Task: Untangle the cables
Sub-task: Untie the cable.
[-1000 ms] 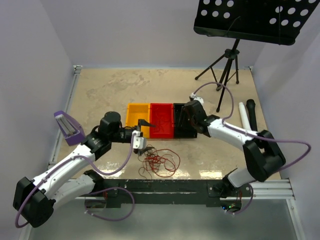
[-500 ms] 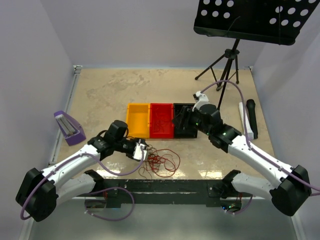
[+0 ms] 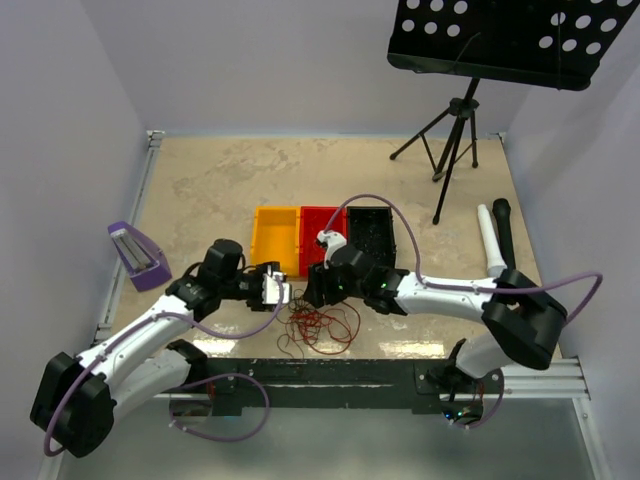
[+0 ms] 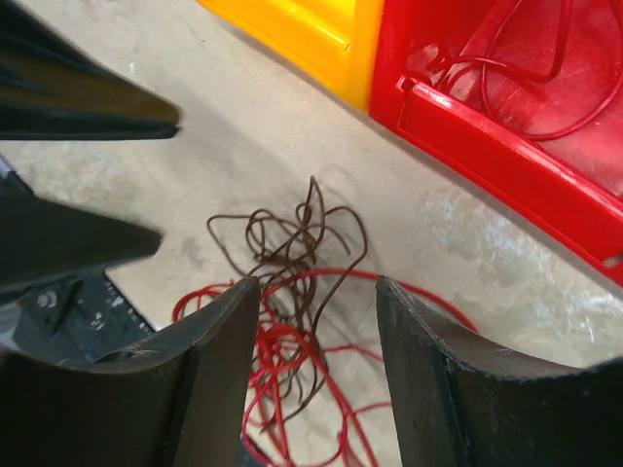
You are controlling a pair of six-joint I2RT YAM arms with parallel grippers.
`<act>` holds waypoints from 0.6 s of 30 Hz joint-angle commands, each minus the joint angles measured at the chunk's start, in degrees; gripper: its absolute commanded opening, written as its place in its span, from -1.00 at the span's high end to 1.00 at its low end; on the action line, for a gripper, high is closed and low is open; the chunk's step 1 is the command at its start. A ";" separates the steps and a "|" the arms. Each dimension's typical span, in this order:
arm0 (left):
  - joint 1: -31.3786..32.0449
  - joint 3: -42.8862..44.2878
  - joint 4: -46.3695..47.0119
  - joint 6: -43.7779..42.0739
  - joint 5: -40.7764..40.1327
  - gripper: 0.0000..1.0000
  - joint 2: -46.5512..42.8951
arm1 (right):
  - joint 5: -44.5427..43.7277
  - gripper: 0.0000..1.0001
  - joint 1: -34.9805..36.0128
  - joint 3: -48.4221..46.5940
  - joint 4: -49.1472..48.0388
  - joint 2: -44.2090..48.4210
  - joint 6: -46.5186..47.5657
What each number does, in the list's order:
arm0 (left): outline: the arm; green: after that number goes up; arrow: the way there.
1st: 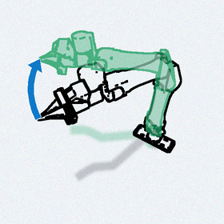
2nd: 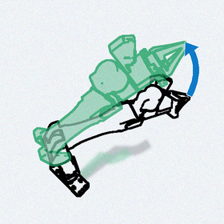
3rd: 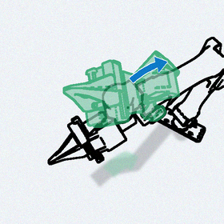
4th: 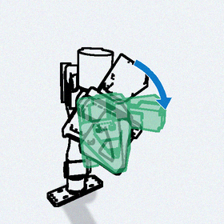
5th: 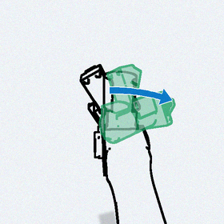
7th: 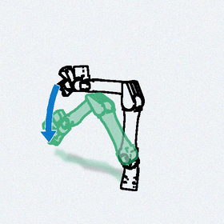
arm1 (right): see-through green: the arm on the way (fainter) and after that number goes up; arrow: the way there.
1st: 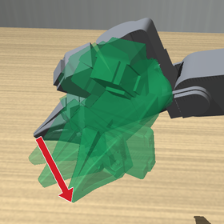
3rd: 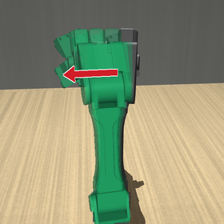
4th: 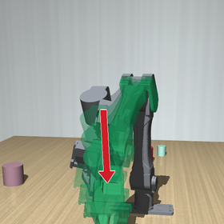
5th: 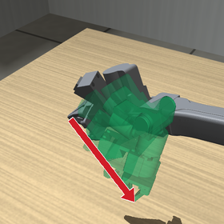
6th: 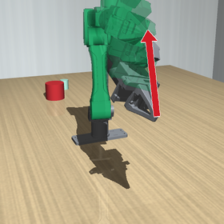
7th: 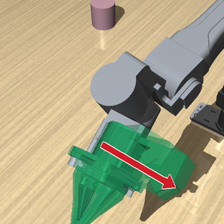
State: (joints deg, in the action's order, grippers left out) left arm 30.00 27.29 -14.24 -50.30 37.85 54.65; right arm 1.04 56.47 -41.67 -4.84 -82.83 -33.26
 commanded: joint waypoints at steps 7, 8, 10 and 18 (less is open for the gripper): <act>-0.29 -0.66 0.44 6.09 -0.66 -0.48 -6.84 | -3.94 -0.02 1.10 -1.92 -14.40 -10.06 2.23; -0.29 -0.83 0.44 6.79 -0.93 -0.51 -7.28 | -4.11 0.00 1.10 -2.10 -15.02 -10.86 2.06; -0.29 -0.83 0.27 7.67 -1.63 -0.58 -7.80 | -4.38 0.12 1.28 -2.36 -16.16 -12.09 1.97; -0.38 -1.62 3.60 11.54 -3.30 -0.64 -9.22 | -4.55 1.00 1.71 -1.14 -18.71 -8.33 1.53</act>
State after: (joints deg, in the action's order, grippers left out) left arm 30.00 26.11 -13.87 -42.09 35.31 45.91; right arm -2.22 57.43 -41.89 -19.35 -95.81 -32.01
